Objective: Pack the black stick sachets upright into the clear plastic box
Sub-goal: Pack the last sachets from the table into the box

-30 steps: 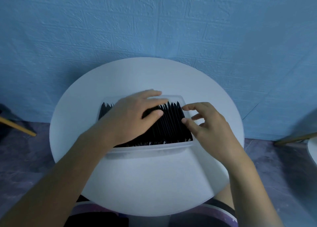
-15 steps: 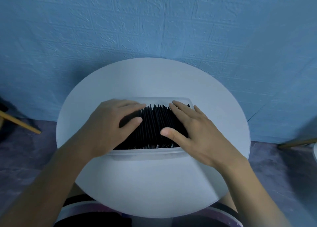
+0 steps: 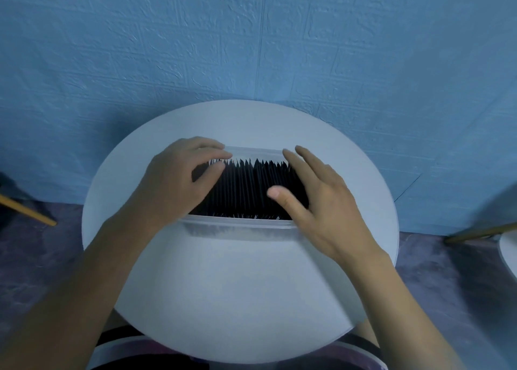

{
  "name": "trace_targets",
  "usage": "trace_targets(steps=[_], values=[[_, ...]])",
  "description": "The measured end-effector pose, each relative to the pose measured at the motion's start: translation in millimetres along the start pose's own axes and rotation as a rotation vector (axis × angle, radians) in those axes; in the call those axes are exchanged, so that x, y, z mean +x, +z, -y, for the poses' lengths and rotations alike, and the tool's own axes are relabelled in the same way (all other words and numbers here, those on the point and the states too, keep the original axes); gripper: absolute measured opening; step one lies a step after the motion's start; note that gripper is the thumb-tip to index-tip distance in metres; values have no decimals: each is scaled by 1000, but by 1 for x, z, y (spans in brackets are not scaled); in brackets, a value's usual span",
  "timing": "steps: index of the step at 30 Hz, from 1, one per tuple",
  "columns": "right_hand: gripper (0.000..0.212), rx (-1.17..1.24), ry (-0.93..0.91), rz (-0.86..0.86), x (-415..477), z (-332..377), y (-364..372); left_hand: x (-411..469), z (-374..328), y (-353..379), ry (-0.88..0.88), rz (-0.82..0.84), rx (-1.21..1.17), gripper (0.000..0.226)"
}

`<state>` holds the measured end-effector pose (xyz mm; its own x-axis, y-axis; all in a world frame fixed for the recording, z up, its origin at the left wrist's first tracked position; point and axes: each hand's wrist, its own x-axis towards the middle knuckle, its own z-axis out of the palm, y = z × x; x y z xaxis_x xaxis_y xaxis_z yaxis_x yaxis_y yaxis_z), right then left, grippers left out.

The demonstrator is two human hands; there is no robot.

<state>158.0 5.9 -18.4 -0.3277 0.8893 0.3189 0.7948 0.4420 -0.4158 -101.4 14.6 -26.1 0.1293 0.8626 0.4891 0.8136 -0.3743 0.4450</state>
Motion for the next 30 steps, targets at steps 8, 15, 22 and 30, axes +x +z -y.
trace_targets(steps=[8,15,22,30], values=[[98,-139,-66,118,-13,-8,13,-46,-2,16,43,52,131,58],[88,-188,-65,9,40,-23,29,-4,10,34,-29,22,237,64],[82,-175,-76,-12,60,-32,32,11,14,47,-55,-2,307,64],[88,-204,-87,-24,89,-53,43,41,24,57,-37,25,392,69]])
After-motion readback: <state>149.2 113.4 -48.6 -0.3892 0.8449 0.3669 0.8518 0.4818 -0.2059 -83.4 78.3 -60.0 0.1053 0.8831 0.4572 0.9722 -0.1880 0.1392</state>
